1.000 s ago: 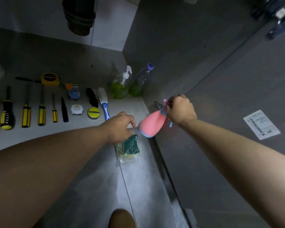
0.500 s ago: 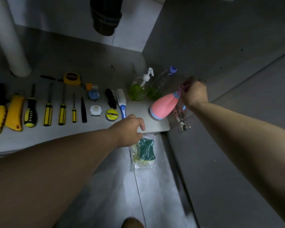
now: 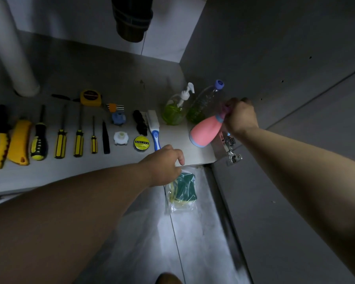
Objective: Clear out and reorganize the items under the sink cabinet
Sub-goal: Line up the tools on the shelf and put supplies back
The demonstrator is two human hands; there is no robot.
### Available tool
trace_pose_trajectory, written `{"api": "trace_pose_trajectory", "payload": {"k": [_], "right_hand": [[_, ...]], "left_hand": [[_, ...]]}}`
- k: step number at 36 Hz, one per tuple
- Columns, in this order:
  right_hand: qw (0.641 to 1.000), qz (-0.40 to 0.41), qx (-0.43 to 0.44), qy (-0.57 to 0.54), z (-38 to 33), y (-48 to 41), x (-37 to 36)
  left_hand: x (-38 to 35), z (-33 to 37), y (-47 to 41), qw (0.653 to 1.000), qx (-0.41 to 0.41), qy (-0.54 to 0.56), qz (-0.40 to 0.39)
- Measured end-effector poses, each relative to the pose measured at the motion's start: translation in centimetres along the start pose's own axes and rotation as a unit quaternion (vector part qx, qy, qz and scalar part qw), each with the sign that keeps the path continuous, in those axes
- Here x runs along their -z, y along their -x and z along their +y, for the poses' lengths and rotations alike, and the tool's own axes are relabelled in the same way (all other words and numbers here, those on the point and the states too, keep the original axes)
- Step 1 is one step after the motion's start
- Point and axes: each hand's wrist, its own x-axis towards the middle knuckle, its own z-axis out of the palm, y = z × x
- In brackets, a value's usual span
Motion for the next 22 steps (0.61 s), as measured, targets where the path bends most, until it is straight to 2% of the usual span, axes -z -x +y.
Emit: {"api": "trace_pose_trajectory", "payload": {"k": [2,7,9,11,13,15,18,22], "right_hand": [[1.000,-0.001,0.019,0.007,-0.1,0.9,0.2],[0.983,0.112,0.123,0.073,-0.9,5.7,0.3],[0.985,0.069,0.155,0.019,-0.8,8.3,-0.9],[0.988,0.003,0.152,-0.040,-0.3,11.1,-3.0],[0.991,-0.068,0.098,-0.055,0.6,13.3,-5.6],[0.983,-0.167,-0.012,-0.080,1.5,14.8,-8.0],[0.935,-0.283,-0.179,-0.120,2.7,15.6,-10.7],[0.860,-0.354,-0.294,-0.218,3.7,15.8,-12.9]], "left_hand": [[-0.3,0.0,0.1,1.000,0.001,0.003,-0.005],[-1.2,-0.5,0.7,0.999,0.004,-0.002,-0.041],[-1.8,-0.8,1.2,0.997,0.006,-0.036,-0.071],[-2.3,-1.3,1.9,0.993,0.011,-0.052,-0.104],[-2.9,-2.1,2.6,0.990,0.007,-0.044,-0.137],[-3.2,-2.7,3.2,0.982,0.027,-0.072,-0.174],[-3.2,-3.6,3.9,0.973,0.073,-0.093,-0.199],[-2.9,-4.6,4.2,0.968,0.112,-0.092,-0.205]]}}
